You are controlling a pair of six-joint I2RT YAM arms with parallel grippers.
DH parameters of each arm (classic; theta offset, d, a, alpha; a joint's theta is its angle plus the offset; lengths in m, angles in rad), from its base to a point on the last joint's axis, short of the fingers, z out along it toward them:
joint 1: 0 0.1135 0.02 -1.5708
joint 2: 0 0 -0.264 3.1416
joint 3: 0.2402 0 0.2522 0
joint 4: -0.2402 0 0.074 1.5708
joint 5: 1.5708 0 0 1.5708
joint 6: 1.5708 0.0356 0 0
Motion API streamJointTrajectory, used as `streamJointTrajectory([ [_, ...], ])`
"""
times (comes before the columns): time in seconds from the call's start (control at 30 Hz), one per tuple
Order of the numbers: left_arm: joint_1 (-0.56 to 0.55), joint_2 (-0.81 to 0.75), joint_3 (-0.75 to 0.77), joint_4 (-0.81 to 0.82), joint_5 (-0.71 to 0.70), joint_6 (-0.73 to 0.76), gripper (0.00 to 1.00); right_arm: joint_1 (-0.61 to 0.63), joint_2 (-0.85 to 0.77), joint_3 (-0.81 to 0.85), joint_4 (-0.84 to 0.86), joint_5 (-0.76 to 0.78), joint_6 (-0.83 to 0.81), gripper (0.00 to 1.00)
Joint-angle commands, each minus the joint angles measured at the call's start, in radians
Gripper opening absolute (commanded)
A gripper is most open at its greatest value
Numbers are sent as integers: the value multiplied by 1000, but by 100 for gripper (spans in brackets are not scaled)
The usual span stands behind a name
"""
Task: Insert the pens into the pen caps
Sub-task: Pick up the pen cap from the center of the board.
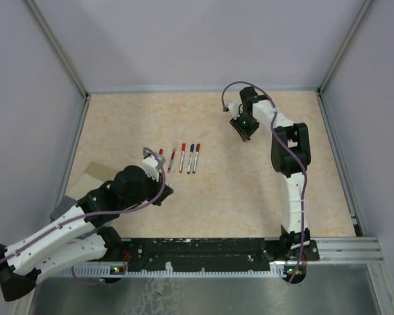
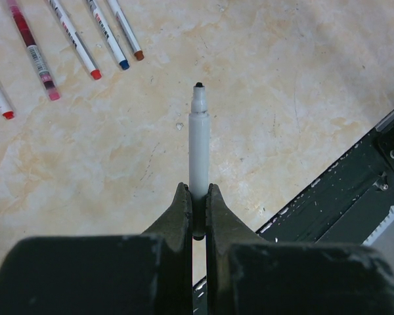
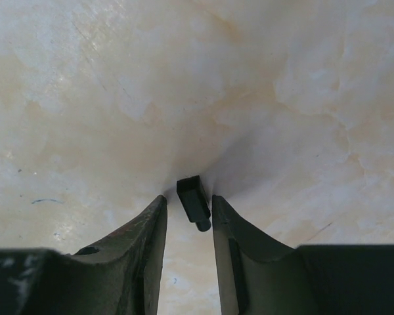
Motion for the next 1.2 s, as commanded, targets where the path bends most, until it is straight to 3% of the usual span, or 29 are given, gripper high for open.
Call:
streamJointTrajectory([
  [0.0,2,12,13,-10,13,3,0,-24,20,19,-25,37,16,31],
  [0.23,2,17,15,-11,12,1,0,-27,21,17,-13,25,44,25],
  [0.47,1,16,12,-12,8,-1,0,-28,44,39,-18,-23,50,30],
  [0.83,2,32,17,-11,10,2,0,-26,81,85,-52,-65,48,29],
  [1.07,2,26,15,-12,7,-7,0,-22,90,86,-58,-18,69,20],
  [1.17,2,20,13,-9,1,-14,0,-21,75,86,-41,10,101,10],
])
